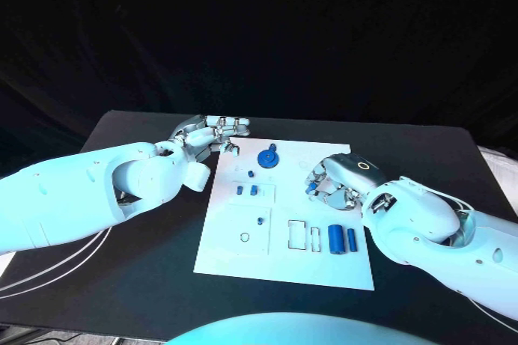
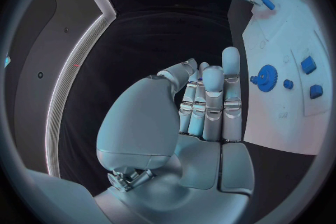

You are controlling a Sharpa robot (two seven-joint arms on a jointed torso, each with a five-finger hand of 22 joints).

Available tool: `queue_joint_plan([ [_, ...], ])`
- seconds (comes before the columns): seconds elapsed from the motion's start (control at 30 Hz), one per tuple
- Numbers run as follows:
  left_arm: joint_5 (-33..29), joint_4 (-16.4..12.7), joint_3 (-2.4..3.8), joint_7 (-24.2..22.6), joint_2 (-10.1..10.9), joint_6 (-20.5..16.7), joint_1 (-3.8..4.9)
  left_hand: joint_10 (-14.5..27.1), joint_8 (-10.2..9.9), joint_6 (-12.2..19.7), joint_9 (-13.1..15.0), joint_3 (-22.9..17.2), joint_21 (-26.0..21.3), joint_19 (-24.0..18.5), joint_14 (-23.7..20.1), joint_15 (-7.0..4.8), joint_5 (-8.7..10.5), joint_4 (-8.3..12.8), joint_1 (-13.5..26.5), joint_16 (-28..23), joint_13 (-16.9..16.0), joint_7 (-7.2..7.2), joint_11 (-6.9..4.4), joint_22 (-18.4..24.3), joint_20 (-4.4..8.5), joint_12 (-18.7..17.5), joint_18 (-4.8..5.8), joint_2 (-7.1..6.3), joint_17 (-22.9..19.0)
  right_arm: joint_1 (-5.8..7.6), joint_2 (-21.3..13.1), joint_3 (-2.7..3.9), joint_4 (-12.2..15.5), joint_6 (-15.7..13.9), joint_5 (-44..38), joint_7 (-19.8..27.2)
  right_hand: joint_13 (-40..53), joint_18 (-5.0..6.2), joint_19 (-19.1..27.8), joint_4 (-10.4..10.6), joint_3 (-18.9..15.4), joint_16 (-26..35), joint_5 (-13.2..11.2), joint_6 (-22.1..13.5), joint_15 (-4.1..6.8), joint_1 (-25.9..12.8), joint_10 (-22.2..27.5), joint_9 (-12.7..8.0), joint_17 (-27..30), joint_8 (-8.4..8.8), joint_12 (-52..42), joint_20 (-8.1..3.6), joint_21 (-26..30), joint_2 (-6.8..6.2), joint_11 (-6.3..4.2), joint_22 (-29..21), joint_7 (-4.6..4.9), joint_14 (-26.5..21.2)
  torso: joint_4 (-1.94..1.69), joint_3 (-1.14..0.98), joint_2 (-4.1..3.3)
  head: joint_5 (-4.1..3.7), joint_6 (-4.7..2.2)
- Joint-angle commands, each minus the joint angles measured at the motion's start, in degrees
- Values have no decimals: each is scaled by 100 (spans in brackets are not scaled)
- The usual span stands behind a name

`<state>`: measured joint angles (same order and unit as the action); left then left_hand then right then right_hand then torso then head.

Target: Assemble the parts on the task board

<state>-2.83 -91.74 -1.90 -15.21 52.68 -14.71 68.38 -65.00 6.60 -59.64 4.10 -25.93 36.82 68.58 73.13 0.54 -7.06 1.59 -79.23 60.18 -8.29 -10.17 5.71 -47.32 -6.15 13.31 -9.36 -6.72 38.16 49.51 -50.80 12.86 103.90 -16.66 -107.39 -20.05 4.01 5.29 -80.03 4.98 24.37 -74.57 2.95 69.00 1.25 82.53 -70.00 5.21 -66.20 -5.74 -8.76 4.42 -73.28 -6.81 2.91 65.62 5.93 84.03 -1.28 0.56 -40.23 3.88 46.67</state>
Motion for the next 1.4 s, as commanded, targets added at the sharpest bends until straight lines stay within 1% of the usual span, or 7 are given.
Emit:
queue_joint_plan([
  [0.03,22,-1,3,-18,-6,120,1,35,21,54,-9,17,-32,-10,-49,8,-16,24,-32,15,-5,3,-13,7,-12,20,-107,5,-4,23,-67,25,193,-419,73,0,6,-27,-36,-10,51,-19,4,50,52,100,-74,12,-8,-8,21,-24,-23,66,-31,7,0,231,-1,5,0,4,-2],
  [0.3,22,11,3,-18,-22,126,0,35,21,54,-9,17,-32,-10,-49,8,-16,24,-32,15,-5,3,-13,7,-12,20,-107,5,-4,30,23,41,589,-260,465,65,-2,-28,-35,-44,81,-23,7,33,49,115,-70,16,-12,8,64,-31,-27,44,-20,11,18,228,-5,11,-5,66,14],
  [0.47,22,20,3,-17,-47,129,0,35,21,54,-9,17,-32,-10,-49,8,-16,24,-32,15,-5,3,-13,7,-12,20,-107,5,-4,7,289,-56,677,-111,595,163,-8,-27,-29,-55,104,-28,10,4,39,110,-54,15,-16,30,104,-30,-23,41,-4,4,35,227,-14,24,3,114,21],
  [0.87,22,77,3,-19,-194,157,0,35,21,54,-9,17,-32,-10,-49,8,-16,24,-32,15,-5,3,-13,7,-12,20,-107,5,-4,-249,1133,-266,254,136,555,480,-14,-26,-20,-102,155,-24,23,-51,21,118,-20,13,-4,72,178,-18,-19,45,26,-3,78,221,-15,19,-7,259,82],
  [1.0,22,107,3,-15,-250,168,0,35,21,54,-9,17,-32,-10,-49,8,-16,24,-32,15,-5,3,-13,7,-12,20,-107,5,-4,-274,1270,-354,100,190,531,530,-14,-22,-11,-115,169,-18,34,-67,15,113,-15,12,8,85,196,-14,-8,49,37,-20,94,217,-7,27,-3,282,110],
  [1.17,22,143,3,-11,-318,183,0,58,31,67,-9,27,-33,-13,-53,11,-16,32,-34,24,-10,-2,-8,6,-15,48,-107,17,-6,-286,1396,-440,-25,303,513,561,-13,-22,-10,-118,176,-18,43,-72,12,109,-14,13,7,89,203,-12,-8,54,41,-20,100,217,8,3,-9,324,127],
  [1.4,22,157,3,-8,-357,200,0,58,31,67,-9,27,-33,-13,-53,11,-16,32,-34,24,-10,-2,-8,6,-15,48,-107,17,-6,-296,1488,-505,-112,521,503,506,-13,-19,-4,-121,181,-21,49,-74,13,106,-13,13,4,91,208,-11,1,59,44,-34,104,216,-2,0,-2,325,152],
])
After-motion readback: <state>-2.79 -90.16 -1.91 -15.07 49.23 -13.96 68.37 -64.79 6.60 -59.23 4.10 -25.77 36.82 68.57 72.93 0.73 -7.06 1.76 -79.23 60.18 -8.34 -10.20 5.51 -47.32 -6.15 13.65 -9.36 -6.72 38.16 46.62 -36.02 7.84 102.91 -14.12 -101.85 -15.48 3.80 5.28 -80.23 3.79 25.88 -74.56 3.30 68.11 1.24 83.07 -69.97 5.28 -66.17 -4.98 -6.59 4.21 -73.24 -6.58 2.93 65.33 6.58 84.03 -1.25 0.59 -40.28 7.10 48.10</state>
